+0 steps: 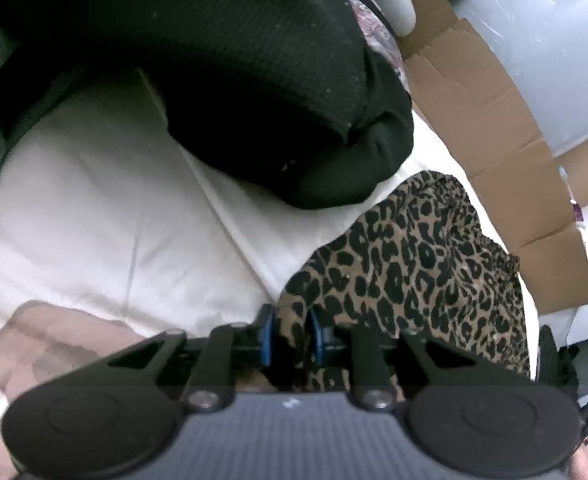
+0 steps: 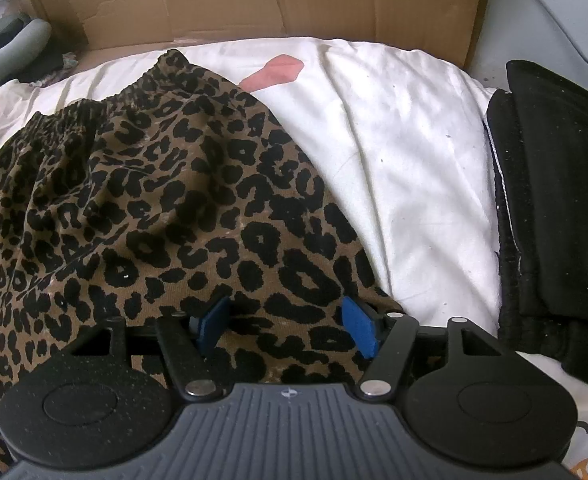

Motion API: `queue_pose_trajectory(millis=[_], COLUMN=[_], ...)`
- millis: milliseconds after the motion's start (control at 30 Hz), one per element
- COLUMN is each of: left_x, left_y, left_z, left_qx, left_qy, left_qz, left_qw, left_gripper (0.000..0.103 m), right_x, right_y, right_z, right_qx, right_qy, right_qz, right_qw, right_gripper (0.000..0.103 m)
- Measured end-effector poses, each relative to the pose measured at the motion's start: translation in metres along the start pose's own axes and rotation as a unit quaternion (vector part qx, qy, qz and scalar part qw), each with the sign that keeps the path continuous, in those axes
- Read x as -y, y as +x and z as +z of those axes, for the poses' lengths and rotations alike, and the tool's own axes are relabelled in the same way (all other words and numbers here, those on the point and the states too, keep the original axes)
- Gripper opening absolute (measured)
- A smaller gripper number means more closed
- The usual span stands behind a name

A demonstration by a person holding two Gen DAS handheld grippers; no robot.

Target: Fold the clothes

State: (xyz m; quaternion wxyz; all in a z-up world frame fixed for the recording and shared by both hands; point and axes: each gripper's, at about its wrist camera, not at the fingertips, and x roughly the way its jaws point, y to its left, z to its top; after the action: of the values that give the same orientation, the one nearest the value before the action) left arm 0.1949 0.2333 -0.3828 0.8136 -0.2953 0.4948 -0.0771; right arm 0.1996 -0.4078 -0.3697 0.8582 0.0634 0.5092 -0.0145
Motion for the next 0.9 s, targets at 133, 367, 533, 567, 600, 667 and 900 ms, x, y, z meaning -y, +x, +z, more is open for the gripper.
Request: queue_pose_trajectory(millis=[133, 367, 533, 567, 600, 667, 900], left_x=[0.008, 0.026, 0.048, 0.053, 0.059, 0.07, 0.108], left_y=[0.0, -0.014, -0.025, -0.026, -0.028, -0.031, -0.03], left_z=[-0.001, 0.0, 0.002, 0.001, 0.0, 0.0, 0.002], left_qx=[-0.011, -0.022, -0.027, -0.031, -0.031, -0.031, -0.032], left_qy=[0.034, 0.078, 0.101, 0.107, 0.114, 0.116, 0.107], left_qz=[0.019, 0.062, 0.101, 0.112, 0.117, 0.122, 0.136], left_qw=[0.9992, 0.9948, 0.9893, 0.9874, 0.9861, 0.9852, 0.9844], left_gripper=[0.014, 0.007, 0.006, 0.006, 0.006, 0.005, 0.005], right_x=[-0.002, -0.002, -0.005, -0.006, -0.007, -0.011, -0.032], right_y=[0.0, -0.004, -0.015, -0.018, -0.021, -0.027, -0.04], right_z=[-0.001, 0.002, 0.008, 0.009, 0.011, 0.013, 0.019], right_qx=[0.001, 0.0, 0.014, 0.017, 0.021, 0.028, 0.03], right_qy=[-0.003, -0.003, -0.005, -0.004, -0.002, 0.0, 0.018], right_qz=[0.001, 0.0, -0.003, -0.003, -0.001, 0.005, 0.045], right_qw=[1.0, 1.0, 1.0, 1.0, 1.0, 1.0, 0.998], right_gripper=[0.073, 0.071, 0.07, 0.07, 0.07, 0.069, 0.069])
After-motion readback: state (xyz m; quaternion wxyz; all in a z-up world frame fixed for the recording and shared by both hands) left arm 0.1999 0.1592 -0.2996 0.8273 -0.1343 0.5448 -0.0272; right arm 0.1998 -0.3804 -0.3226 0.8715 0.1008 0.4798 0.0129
